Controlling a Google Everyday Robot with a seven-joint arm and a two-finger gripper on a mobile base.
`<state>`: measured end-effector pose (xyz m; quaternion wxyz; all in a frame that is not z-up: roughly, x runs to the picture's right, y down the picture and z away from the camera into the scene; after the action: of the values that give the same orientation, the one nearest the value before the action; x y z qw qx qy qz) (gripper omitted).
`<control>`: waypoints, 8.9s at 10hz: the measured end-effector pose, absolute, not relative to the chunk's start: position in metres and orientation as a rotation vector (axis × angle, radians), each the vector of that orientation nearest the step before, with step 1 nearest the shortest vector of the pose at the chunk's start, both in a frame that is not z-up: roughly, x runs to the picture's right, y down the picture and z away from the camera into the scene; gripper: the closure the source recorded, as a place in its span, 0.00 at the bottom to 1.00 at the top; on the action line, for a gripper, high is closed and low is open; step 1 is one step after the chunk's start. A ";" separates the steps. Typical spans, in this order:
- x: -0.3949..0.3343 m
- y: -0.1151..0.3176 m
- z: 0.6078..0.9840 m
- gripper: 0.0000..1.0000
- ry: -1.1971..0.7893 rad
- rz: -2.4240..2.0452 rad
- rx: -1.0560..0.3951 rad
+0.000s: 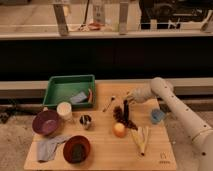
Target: Wipe table surface with brush
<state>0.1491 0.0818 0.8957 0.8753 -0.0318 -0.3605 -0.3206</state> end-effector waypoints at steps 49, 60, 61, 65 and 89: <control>0.130 0.093 0.880 1.00 -0.781 -0.772 -0.070; 0.249 0.088 0.878 1.00 -0.574 -0.559 -0.072; 0.253 0.074 0.889 1.00 -0.568 -0.548 -0.072; 0.231 0.033 0.926 1.00 -0.597 -0.548 -0.061; 0.219 0.030 0.932 1.00 -0.616 -0.564 -0.098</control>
<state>0.2194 0.0301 0.9320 0.9129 -0.0477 -0.2990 -0.2736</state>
